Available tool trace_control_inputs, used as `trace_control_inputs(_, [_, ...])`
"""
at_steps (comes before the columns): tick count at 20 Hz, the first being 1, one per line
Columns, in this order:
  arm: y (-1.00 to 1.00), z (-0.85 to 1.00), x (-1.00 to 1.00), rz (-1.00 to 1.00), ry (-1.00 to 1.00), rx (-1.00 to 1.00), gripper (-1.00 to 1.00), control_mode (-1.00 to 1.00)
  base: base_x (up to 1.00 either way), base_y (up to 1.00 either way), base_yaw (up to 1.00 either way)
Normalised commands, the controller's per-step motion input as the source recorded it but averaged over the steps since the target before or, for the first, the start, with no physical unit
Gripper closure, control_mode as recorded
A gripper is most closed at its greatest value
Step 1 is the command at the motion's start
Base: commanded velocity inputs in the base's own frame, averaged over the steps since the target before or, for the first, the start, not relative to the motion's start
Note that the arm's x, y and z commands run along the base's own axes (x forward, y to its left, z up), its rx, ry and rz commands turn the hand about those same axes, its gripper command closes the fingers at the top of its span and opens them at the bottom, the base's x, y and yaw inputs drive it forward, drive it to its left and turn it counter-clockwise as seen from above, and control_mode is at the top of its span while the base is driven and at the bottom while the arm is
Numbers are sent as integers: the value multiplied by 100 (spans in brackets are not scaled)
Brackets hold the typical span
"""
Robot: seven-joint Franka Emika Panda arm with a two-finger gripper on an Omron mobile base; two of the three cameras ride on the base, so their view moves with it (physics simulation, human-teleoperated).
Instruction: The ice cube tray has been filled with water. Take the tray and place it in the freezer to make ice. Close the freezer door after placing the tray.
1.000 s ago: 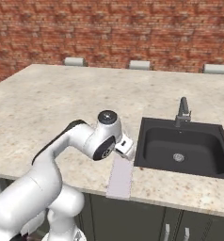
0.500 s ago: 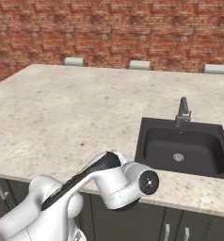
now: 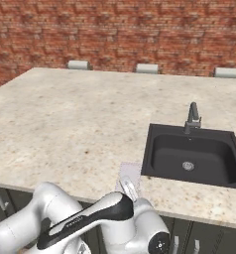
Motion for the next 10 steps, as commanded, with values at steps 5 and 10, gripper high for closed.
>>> trace_control_inputs(5, [-25, -16, -4, -1, 3, 22, -100, -100, 0, 0, 0])
trace_control_inputs(10, [-3, -26, 0, 0, 19, 12, -100, -100, 0, 0, 0])
